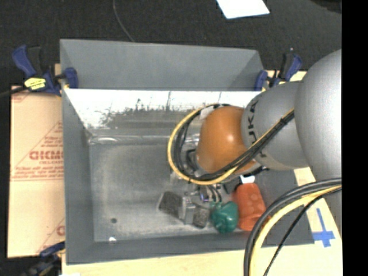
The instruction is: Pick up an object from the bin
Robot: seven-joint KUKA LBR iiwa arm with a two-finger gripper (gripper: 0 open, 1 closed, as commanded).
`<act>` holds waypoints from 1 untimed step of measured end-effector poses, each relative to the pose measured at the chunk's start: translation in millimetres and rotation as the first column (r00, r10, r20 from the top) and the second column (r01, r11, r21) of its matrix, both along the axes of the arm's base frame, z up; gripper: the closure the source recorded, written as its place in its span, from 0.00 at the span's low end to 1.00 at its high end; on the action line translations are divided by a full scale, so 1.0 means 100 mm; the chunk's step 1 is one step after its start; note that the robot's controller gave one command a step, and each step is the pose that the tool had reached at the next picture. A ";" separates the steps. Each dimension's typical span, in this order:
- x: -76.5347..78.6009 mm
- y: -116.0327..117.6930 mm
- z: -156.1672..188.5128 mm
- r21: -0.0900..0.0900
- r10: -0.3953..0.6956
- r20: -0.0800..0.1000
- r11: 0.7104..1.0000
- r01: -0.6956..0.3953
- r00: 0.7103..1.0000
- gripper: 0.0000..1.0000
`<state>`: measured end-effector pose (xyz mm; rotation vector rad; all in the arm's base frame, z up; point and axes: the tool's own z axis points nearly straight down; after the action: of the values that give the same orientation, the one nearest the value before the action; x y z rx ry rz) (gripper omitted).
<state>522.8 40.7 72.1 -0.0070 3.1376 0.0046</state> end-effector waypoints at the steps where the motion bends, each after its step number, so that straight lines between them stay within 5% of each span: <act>1: 0.00 0.03 0.40 0.001 -0.077 0.011 0.997 0.077 0.997 0.00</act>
Offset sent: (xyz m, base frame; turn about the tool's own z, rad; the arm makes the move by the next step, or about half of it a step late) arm -0.0206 0.0039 0.0279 0.1156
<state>522.4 43.4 112.0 0.1140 3.1242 0.0056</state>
